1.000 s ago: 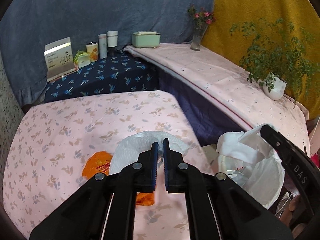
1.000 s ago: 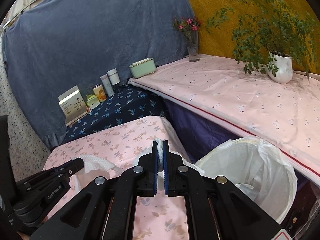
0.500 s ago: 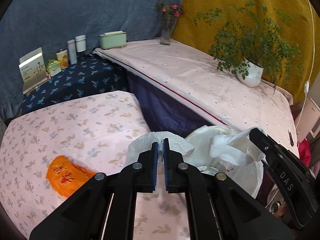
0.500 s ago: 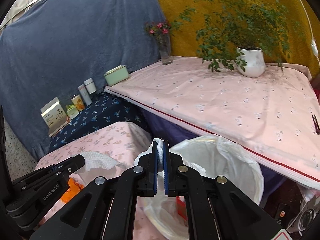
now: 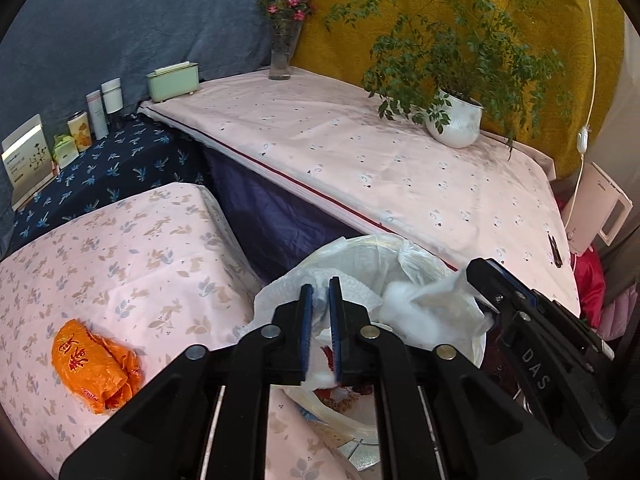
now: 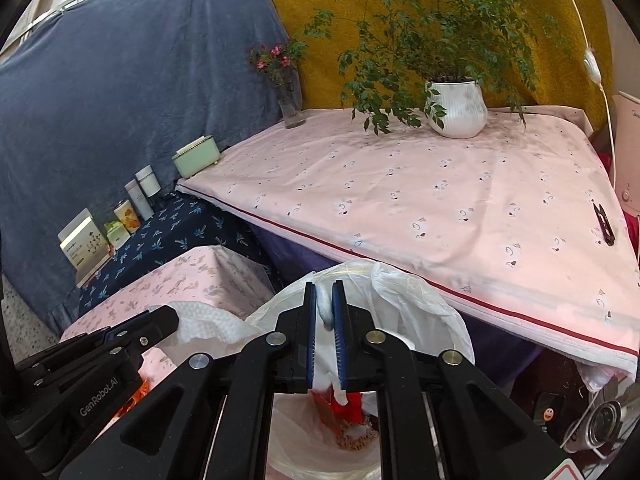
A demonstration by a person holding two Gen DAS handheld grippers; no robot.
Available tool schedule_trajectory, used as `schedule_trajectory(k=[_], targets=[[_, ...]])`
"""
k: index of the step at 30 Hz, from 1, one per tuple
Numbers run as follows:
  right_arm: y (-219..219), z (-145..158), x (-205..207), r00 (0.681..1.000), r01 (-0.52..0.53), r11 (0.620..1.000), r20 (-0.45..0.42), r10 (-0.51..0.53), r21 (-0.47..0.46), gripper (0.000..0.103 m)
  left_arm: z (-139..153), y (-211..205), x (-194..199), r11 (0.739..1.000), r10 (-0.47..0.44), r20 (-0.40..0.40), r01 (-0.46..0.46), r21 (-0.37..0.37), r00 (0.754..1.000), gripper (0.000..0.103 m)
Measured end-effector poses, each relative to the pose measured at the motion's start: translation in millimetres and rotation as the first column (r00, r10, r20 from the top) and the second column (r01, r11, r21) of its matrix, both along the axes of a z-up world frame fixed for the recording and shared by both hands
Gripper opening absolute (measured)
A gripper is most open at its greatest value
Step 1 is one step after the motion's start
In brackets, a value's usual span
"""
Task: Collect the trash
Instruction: 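Carry the held white tissue over the white bin and open both tools, then move both open tools back over the table toward the orange packets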
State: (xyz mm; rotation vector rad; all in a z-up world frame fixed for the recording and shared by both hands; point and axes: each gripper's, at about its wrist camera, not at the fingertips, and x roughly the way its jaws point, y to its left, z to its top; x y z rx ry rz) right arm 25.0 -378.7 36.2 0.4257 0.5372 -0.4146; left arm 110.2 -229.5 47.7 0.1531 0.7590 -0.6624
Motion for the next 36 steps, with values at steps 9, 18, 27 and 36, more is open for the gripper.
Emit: schedule_trajectory(k=[9, 18, 27, 36], targets=[[7.1, 5.0, -2.5, 1.0, -0.011, 1.0, 0.01, 0.011, -0.016, 0.035, 4.7, 6.9, -3.0, 0.999, 0.047, 0.033, -0.048, 0.007, 0.998, 0.053], [23.4, 10.8, -0.8, 0.999, -0.036, 0.999, 0.011, 0.036, -0.039, 0.042, 6.5, 27.3, 1.3, 0.996, 0.09, 0.026, -0.09, -0.006, 0.996, 0.053], [42.9, 16.0, 3.4, 0.997, -0.071, 0.996, 0.008, 0.071, -0.057, 0.042, 6.7, 52.3, 6.0, 0.99, 0.137, 0.016, -0.137, -0.017, 0.99, 0.053], [64.8, 19.2, 9.3, 0.994, -0.11, 0.992, 0.002, 0.11, -0.07, 0.042, 3.3, 82.5, 12.8, 0.983, 0.184, 0.001, -0.184, -0.025, 0.983, 0.053]])
